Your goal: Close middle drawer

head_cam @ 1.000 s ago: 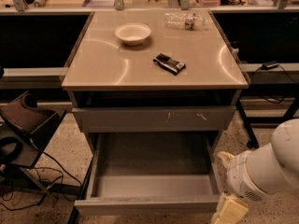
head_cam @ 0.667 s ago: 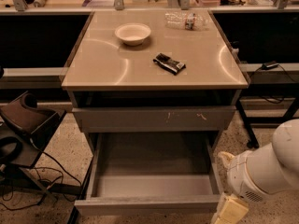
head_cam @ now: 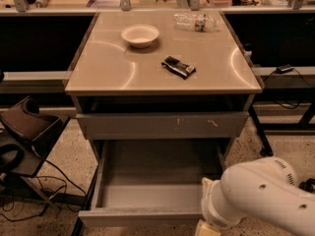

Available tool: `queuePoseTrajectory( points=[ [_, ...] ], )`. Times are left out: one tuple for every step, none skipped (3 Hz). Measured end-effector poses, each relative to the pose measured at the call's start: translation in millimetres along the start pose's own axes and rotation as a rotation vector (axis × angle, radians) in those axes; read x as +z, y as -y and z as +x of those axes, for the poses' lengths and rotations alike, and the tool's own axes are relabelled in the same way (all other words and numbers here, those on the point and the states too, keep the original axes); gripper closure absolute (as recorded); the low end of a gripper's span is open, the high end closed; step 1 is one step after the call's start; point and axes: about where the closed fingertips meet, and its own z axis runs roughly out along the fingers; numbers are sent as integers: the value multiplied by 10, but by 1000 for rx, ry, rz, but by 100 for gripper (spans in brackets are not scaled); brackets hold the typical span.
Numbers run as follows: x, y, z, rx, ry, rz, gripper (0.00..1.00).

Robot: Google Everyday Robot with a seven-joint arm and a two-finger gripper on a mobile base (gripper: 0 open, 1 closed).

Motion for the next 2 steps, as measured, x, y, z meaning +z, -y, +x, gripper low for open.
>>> queuePoseTrajectory(
  points=[
    [577,-181,-1,36,-1,-21,0],
    [884,-371,202,159,1,-54,0]
  ],
)
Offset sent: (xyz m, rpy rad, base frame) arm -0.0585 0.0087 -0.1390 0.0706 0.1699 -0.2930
